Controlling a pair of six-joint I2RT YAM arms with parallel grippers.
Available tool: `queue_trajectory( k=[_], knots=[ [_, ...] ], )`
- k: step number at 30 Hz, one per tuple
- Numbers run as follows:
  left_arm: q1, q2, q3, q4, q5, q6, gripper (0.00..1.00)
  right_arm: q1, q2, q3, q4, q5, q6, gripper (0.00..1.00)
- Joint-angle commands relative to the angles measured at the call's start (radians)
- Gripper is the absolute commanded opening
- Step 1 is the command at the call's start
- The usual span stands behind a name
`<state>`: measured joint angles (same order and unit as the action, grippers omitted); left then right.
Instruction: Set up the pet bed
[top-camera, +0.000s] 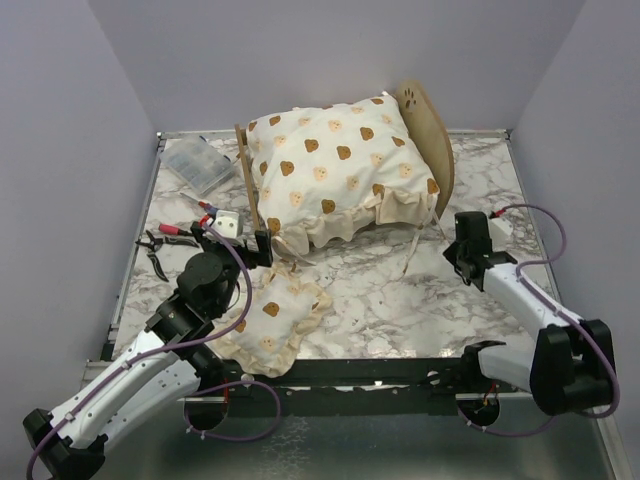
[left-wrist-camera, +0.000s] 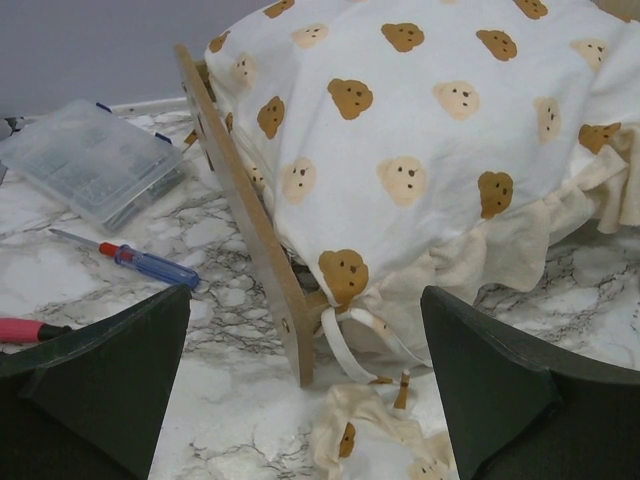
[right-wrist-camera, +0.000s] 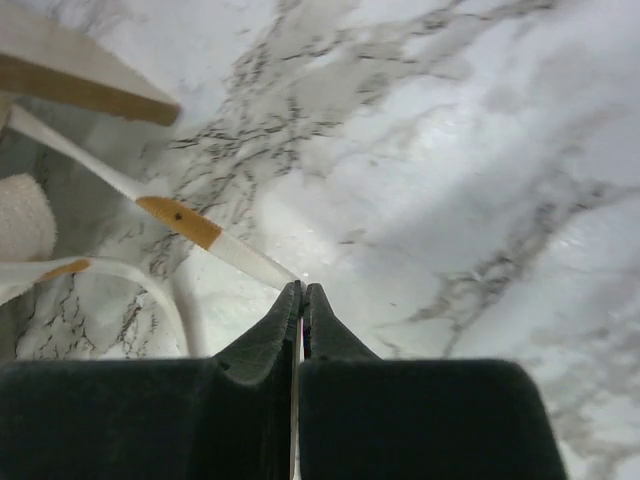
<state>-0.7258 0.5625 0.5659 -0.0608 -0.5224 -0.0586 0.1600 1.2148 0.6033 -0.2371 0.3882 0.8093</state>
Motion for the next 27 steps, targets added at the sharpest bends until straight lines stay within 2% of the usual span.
queue_trajectory(
  k=[1, 7, 12, 18, 22, 27],
  knots=[
    [0.006, -0.011, -0.009, 0.014, -0.056, 0.013, 0.99, -0.035, -0.133, -0.040, -0.243, 0.111, 0.069, 0.01],
    [0.006, -0.006, -0.005, 0.001, -0.110, 0.005, 0.99, -0.053, -0.280, -0.044, -0.366, 0.146, 0.090, 0.01],
    [0.007, 0.009, 0.001, -0.010, -0.126, 0.002, 0.99, -0.053, -0.347, -0.076, -0.410, 0.103, 0.091, 0.01],
    [0.008, 0.021, 0.002, -0.012, -0.105, 0.003, 0.99, -0.053, -0.349, -0.039, -0.261, -0.041, -0.110, 0.01],
    [0.008, 0.024, 0.000, -0.011, -0.084, 0.008, 0.99, -0.052, -0.284, 0.048, -0.239, -0.049, -0.210, 0.02],
    [0.008, 0.022, -0.004, -0.009, -0.057, 0.014, 0.99, -0.052, -0.233, 0.138, -0.230, -0.042, -0.305, 0.34]
  ],
)
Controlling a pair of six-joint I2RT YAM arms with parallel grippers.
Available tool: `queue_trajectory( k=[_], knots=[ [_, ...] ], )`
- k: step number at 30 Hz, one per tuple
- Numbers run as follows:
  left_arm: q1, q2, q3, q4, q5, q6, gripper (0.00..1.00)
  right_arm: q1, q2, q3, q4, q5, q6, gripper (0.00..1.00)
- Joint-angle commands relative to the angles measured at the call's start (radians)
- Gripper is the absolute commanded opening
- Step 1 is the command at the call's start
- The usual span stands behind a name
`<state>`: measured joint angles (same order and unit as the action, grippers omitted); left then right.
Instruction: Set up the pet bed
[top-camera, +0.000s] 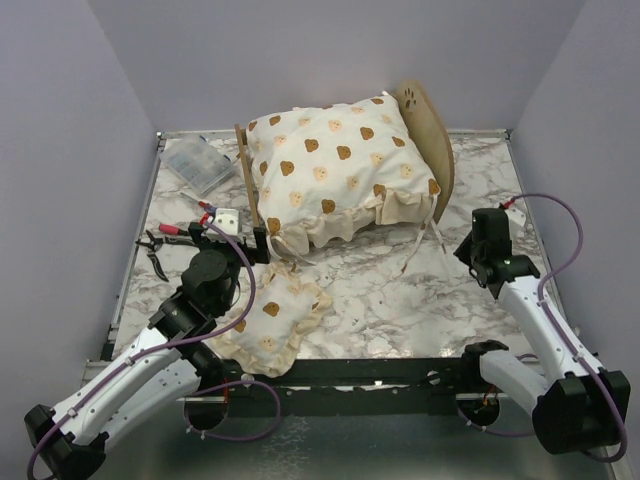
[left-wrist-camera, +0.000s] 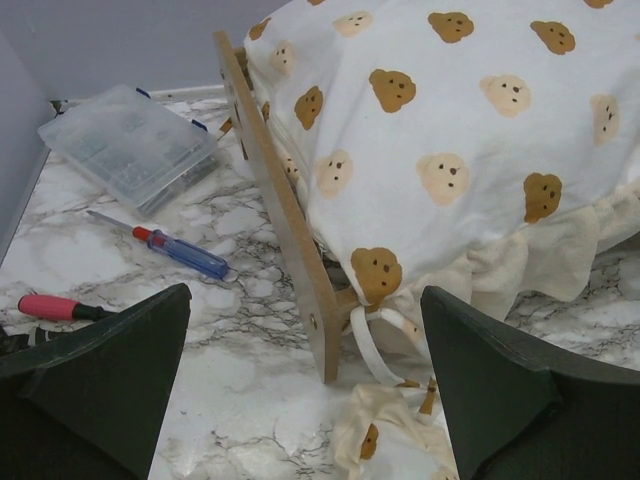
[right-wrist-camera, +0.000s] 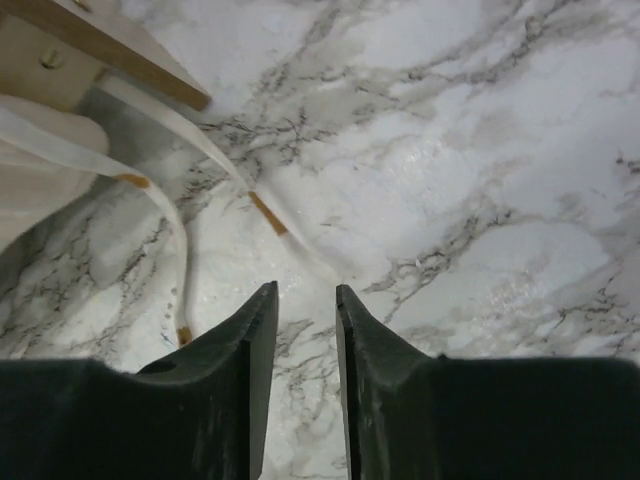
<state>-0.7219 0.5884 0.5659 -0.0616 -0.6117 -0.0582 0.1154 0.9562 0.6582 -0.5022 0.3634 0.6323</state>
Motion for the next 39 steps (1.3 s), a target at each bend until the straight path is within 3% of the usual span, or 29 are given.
queue_trajectory(
  k=[1, 7, 14, 19, 23, 30, 39],
  knots=[
    [0.004, -0.003, -0.006, -0.008, 0.035, 0.015, 0.99, -0.008, 0.036, 0.107, 0.051, -0.024, -0.148, 0.38],
    [0.003, 0.019, 0.001, -0.009, 0.048, 0.020, 0.99, -0.008, 0.170, 0.281, 0.170, -0.125, -0.328, 0.61],
    [0.003, 0.110, 0.092, -0.050, 0.173, -0.007, 0.99, -0.017, 0.357, 0.418, 0.333, -0.205, -0.433, 0.80],
    [0.004, 0.216, 0.162, -0.084, 0.306, -0.060, 0.99, -0.020, 0.489, 0.467, 0.382, -0.200, -0.439, 0.82],
    [0.003, 0.284, 0.197, -0.075, 0.365, -0.150, 0.99, -0.018, 0.527, 0.497, 0.365, -0.341, -0.454, 0.77],
    [0.004, 0.406, 0.237, -0.050, 0.452, -0.250, 0.99, 0.041, 0.479, 0.441, 0.369, -0.534, -0.328, 0.75],
    [-0.008, 0.574, 0.299, -0.020, 0.551, -0.336, 0.99, 0.223, 0.478, 0.451, 0.388, -0.480, -0.191, 0.76]
  ],
)
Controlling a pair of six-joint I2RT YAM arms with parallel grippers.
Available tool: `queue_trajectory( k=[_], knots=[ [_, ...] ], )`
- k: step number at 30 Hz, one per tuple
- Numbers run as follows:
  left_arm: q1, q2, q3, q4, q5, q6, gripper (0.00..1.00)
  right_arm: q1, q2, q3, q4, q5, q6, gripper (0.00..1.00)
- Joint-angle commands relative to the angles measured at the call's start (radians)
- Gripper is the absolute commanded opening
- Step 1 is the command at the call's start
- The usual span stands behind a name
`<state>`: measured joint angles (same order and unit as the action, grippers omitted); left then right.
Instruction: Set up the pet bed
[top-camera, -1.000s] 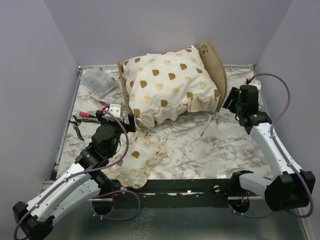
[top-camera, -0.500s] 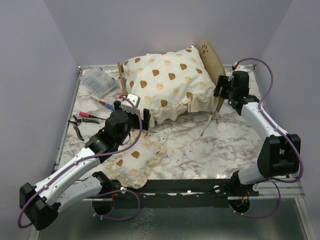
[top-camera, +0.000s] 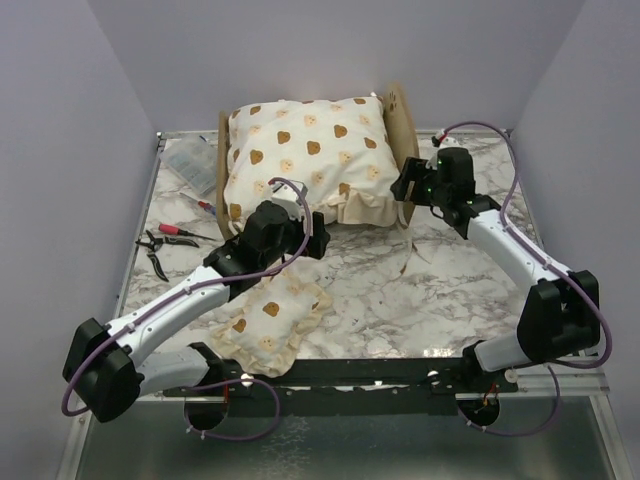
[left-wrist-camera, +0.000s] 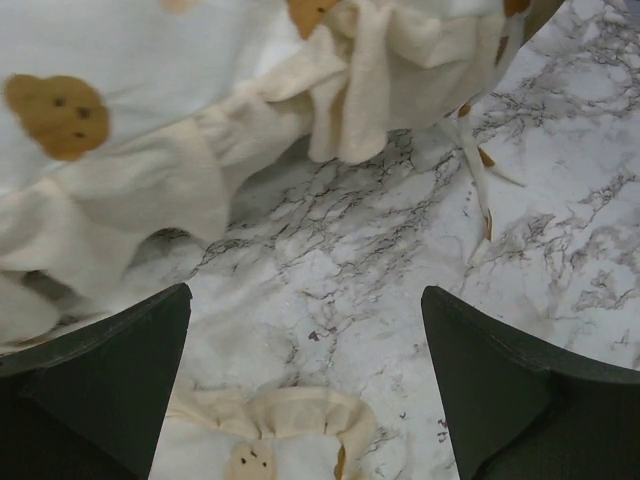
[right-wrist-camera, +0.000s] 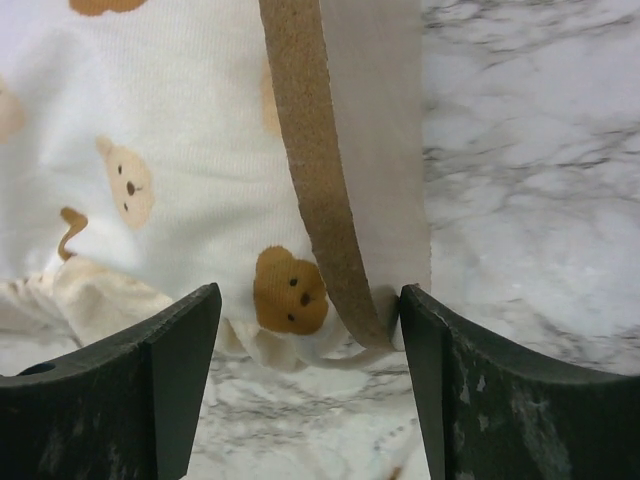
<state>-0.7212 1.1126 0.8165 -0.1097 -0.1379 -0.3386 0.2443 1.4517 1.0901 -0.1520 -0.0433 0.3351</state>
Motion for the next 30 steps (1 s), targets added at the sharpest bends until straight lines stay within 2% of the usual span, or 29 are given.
queue_trajectory(
  k=[1, 6, 7, 8, 12, 15, 19, 21, 24, 27, 30],
  knots=[
    [-0.020, 0.065, 0.053, 0.033, 0.076, -0.062, 0.99, 0.107, -0.018, 0.027, 0.033, -0.071, 0.115, 0.76],
    [-0.111, 0.141, 0.084, 0.056, -0.005, -0.067, 0.99, 0.121, -0.093, 0.025, -0.036, -0.063, 0.116, 0.79],
    [-0.128, 0.154, 0.087, 0.063, -0.018, -0.068, 0.99, 0.121, -0.132, 0.007, -0.037, -0.049, 0.112, 0.96],
    [-0.144, 0.168, 0.088, 0.071, -0.033, -0.069, 0.99, 0.120, -0.174, -0.013, -0.036, -0.033, 0.110, 0.99],
    [-0.178, 0.201, 0.066, 0.127, -0.065, -0.100, 0.99, 0.119, -0.334, -0.040, -0.083, 0.002, 0.037, 1.00],
    [-0.185, 0.222, 0.048, 0.160, -0.079, -0.127, 0.99, 0.121, -0.390, -0.050, -0.135, 0.022, 0.000, 0.99],
    [-0.189, 0.255, 0.056, 0.162, -0.112, -0.155, 0.99, 0.119, -0.438, -0.079, -0.181, -0.032, -0.085, 1.00],
    [-0.195, 0.269, 0.054, 0.163, -0.143, -0.185, 0.99, 0.118, -0.428, -0.088, -0.229, -0.019, -0.096, 1.00],
    [-0.201, 0.284, 0.042, 0.169, -0.188, -0.227, 0.99, 0.117, -0.391, -0.118, -0.303, 0.128, -0.074, 1.00],
    [-0.209, 0.294, 0.038, 0.173, -0.221, -0.247, 0.99, 0.105, -0.356, -0.187, -0.309, 0.243, -0.053, 0.99],
    [-0.210, 0.313, 0.039, 0.174, -0.234, -0.256, 0.99, 0.085, -0.280, -0.220, -0.335, 0.292, -0.031, 0.99]
  ],
)
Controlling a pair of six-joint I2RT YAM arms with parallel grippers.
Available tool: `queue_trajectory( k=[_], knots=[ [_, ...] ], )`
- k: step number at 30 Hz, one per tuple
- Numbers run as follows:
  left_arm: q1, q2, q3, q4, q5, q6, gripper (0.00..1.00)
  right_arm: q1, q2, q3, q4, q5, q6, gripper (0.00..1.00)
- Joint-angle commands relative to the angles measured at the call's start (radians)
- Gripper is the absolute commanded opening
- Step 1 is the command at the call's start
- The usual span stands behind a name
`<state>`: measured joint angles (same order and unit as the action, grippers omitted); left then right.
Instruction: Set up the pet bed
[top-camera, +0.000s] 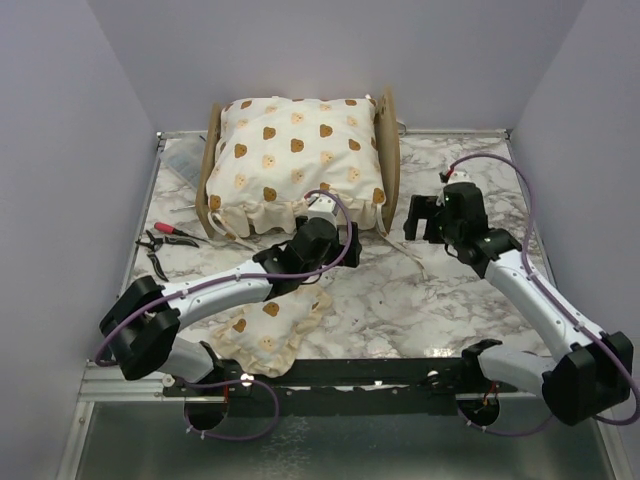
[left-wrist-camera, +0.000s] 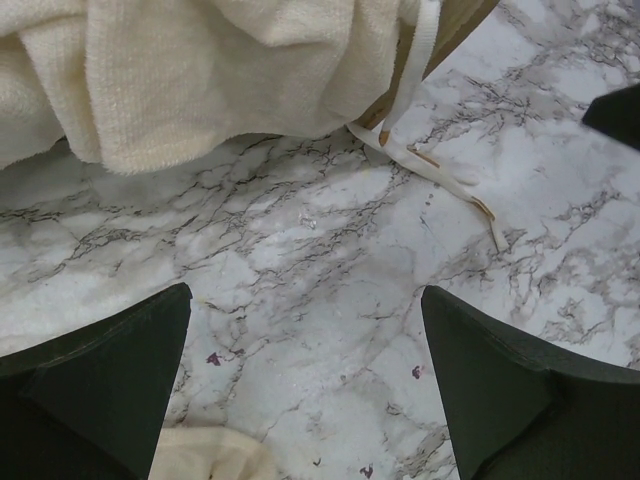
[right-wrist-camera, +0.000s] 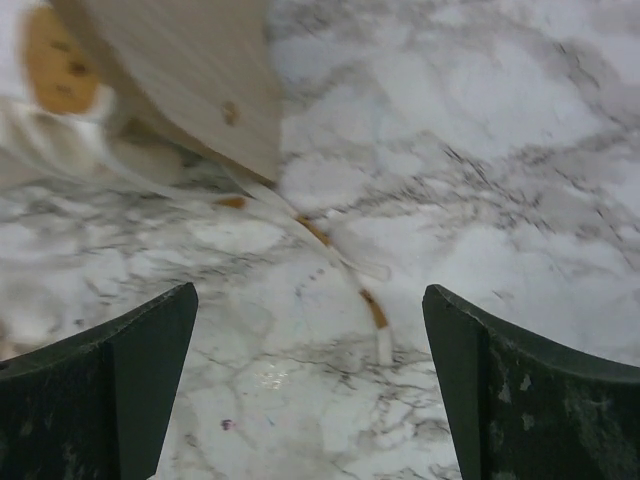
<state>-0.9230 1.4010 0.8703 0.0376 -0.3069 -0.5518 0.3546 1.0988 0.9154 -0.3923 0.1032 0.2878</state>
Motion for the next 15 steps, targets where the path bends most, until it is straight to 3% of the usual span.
queue_trajectory(
  k=[1, 15],
  knots=[
    [-0.008, 0.031, -0.013, 0.028, -0.066, -0.044, 0.99, -0.029, 0.099, -0.055, -0.100, 0.160, 0.028, 0.98],
    [-0.014, 0.039, -0.029, 0.030, -0.059, -0.047, 0.99, -0.141, 0.404, -0.053, -0.139, 0.222, 0.129, 0.95]
  ],
)
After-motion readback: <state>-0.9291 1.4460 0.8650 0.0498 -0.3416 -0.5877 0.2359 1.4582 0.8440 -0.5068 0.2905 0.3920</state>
